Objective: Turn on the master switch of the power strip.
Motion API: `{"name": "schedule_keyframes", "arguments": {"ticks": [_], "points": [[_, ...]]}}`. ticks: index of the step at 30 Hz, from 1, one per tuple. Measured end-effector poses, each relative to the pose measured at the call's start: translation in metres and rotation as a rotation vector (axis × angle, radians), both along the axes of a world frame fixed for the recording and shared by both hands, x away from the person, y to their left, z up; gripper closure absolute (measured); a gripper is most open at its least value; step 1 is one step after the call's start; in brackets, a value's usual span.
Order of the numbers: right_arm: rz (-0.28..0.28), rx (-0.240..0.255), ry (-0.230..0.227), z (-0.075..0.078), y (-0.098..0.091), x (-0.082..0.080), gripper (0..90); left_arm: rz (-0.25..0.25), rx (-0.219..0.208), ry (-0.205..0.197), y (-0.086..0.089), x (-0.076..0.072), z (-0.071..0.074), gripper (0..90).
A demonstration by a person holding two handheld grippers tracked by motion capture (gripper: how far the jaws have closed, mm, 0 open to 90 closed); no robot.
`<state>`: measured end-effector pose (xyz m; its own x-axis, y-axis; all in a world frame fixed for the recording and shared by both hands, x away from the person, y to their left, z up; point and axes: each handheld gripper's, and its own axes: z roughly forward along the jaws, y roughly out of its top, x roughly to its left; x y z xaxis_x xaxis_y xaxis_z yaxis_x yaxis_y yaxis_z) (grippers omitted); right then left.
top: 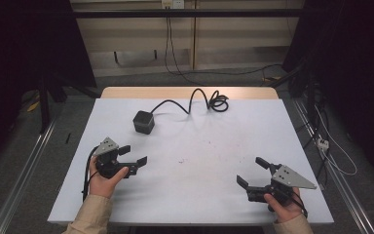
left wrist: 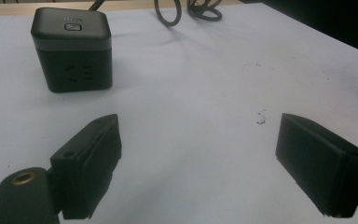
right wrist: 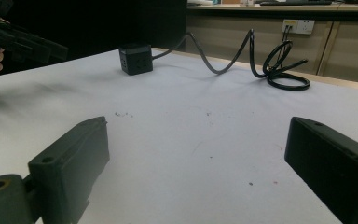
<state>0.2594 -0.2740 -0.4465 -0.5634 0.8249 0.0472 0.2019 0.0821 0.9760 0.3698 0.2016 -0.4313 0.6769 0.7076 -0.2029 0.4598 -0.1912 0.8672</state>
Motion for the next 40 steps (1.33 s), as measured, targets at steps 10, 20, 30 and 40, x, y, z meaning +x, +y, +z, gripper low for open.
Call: {"name": "schedule_keyframes", "arguments": {"ticks": [10, 20, 30, 40], "points": [[-0.002, 0.000, 0.000, 0.000, 0.000, 0.000, 5.9, 0.007, 0.008, -0.009, 0.007, -0.010, -0.002, 13.3], [0.001, 0.000, -0.001, 0.000, 0.000, 0.000, 5.9, 0.015, 0.017, -0.003, 0.014, -0.017, -0.006, 12.5], [0.000, -0.001, 0.000, 0.000, 0.000, 0.000, 5.8, 0.031, 0.023, -0.015, 0.026, -0.026, -0.007, 12.1], [0.000, -0.001, 0.001, 0.000, 0.001, 0.001, 5.9, 0.037, 0.034, -0.014, 0.029, -0.029, -0.010, 11.5]]}}
